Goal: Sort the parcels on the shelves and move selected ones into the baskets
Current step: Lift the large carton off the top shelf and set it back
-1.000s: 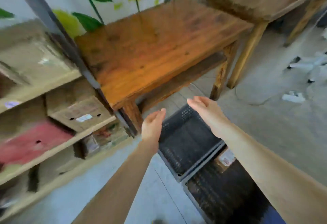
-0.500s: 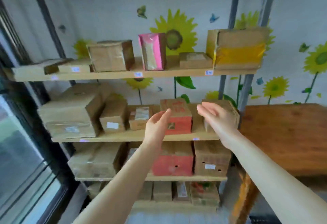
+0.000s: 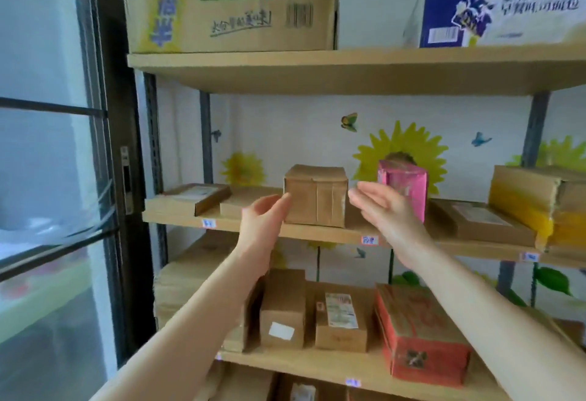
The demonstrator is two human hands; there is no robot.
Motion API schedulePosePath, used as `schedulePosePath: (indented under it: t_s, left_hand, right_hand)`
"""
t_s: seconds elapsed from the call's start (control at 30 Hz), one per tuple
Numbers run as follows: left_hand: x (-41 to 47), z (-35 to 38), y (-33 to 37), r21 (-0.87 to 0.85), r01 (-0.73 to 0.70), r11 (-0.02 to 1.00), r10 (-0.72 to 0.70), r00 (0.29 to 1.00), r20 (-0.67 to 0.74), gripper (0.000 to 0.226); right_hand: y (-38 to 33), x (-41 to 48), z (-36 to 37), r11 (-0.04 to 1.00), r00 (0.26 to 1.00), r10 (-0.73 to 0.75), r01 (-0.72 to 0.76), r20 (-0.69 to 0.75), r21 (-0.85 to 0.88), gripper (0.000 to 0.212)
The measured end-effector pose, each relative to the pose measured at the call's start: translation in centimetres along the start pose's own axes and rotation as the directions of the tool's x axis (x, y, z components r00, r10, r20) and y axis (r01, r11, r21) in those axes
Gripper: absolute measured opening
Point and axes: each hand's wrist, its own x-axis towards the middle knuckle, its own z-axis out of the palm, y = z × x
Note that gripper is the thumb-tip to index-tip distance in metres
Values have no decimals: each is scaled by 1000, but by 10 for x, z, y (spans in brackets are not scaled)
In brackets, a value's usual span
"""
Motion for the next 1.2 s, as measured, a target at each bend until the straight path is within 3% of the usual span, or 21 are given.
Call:
schedulePosePath:
  t_s: [0.2,0.33,0.53,0.7,0.87,1.07,1.2]
  left_hand:
    - [83,-45,63,99,-220,971,229,968,-103,40]
    - [135,-85,108,180,-354,918,383,908,-170,42]
    - [216,-154,158,424,-445,789,574,780,-250,50]
    - [281,-209,190,555,-365,748,612,703,-362,60]
    - [318,-227,197,568,-344,747,569,773,-281,55]
    - [320,-224,188,422,-449,788,585,760,-284,54]
    - [305,-222,196,255,-513,819,573,740,-352,61]
  right_hand:
    - [-36,103,34,972,960,-236,232,-149,-44,39]
    - [-74,164,58,892,850,-444,389,-284,-232,37]
    - [-118,230,85,785,648,-593,334,-478,-522,43]
    - [-131,265,95,800,559,-543,119,-626,-588,56]
    - [-137,277,104,790,546,-485,-63,-683,-610,55]
    - [-152,264,106,933,594,-304,28,-745,-359,53]
    - [-162,246,107,955,573,-296,153,-764,-256,51]
